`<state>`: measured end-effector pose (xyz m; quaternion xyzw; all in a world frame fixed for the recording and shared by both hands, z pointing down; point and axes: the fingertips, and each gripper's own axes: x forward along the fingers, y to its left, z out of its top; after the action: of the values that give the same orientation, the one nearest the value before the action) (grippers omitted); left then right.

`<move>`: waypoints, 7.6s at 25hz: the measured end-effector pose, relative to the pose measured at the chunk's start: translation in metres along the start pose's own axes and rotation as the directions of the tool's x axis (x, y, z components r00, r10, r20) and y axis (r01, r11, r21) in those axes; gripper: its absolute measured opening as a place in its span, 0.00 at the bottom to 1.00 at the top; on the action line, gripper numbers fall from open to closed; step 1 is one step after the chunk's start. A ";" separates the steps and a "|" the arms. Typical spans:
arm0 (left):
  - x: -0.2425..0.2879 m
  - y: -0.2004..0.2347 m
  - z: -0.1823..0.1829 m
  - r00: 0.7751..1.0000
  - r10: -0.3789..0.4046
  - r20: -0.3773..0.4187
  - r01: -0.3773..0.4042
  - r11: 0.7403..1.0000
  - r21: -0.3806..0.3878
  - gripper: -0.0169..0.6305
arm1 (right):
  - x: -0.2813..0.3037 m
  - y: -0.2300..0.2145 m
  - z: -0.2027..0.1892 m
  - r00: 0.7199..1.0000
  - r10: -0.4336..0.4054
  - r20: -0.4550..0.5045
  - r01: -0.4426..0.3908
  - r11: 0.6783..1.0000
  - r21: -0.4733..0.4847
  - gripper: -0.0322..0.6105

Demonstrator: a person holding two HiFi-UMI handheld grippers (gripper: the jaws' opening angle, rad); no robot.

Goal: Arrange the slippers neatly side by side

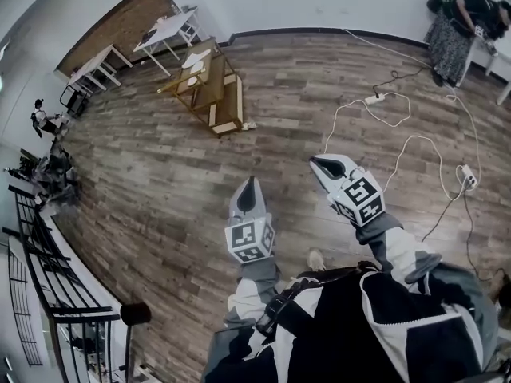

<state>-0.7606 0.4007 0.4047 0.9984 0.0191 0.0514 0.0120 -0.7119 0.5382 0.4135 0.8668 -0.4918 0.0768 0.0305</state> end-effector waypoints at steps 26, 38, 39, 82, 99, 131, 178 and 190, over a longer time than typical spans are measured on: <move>0.269 0.142 0.012 1.000 0.024 -0.002 -0.024 1.000 -0.016 0.04 | 0.254 -0.179 0.028 1.000 0.009 0.003 -0.009 1.000 0.006 0.06; 0.431 0.170 0.051 0.995 0.103 -0.007 -0.103 0.995 -0.017 0.04 | 0.363 -0.320 0.071 0.996 0.087 0.035 -0.087 0.996 -0.005 0.06; 0.440 0.173 0.053 0.995 0.104 -0.007 -0.104 0.994 -0.019 0.04 | 0.369 -0.326 0.073 0.995 0.090 0.036 -0.090 0.996 -0.001 0.06; 0.997 0.479 0.099 0.975 0.220 -0.014 -0.220 0.967 -0.132 0.04 | 0.907 -0.670 0.169 0.973 0.232 0.018 -0.232 0.972 -0.031 0.06; 1.040 0.603 0.087 0.827 0.559 -0.061 -0.562 0.819 -0.115 0.04 | 1.096 -0.668 0.179 0.840 0.541 -0.050 -0.543 0.838 -0.052 0.06; 0.882 0.771 0.059 0.166 0.976 -0.144 -0.980 0.147 -0.135 0.04 | 1.293 -0.392 0.197 0.196 0.955 -0.224 -0.973 0.161 -0.165 0.06; 0.964 0.771 -0.291 0.144 0.115 -0.983 -0.202 0.976 0.085 0.09 | 1.356 -0.450 0.189 0.358 0.894 -0.269 -0.931 0.320 -0.175 0.06; 0.937 0.801 -0.225 0.272 0.293 -0.917 -0.673 0.739 0.037 0.09 | 1.344 -0.438 0.190 0.286 0.924 -0.255 -0.954 0.251 -0.161 0.06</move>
<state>0.1769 -0.3571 0.7448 0.7520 -0.2989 0.5634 0.1666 0.3613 -0.4004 0.4549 0.3831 -0.9131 0.0551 0.1285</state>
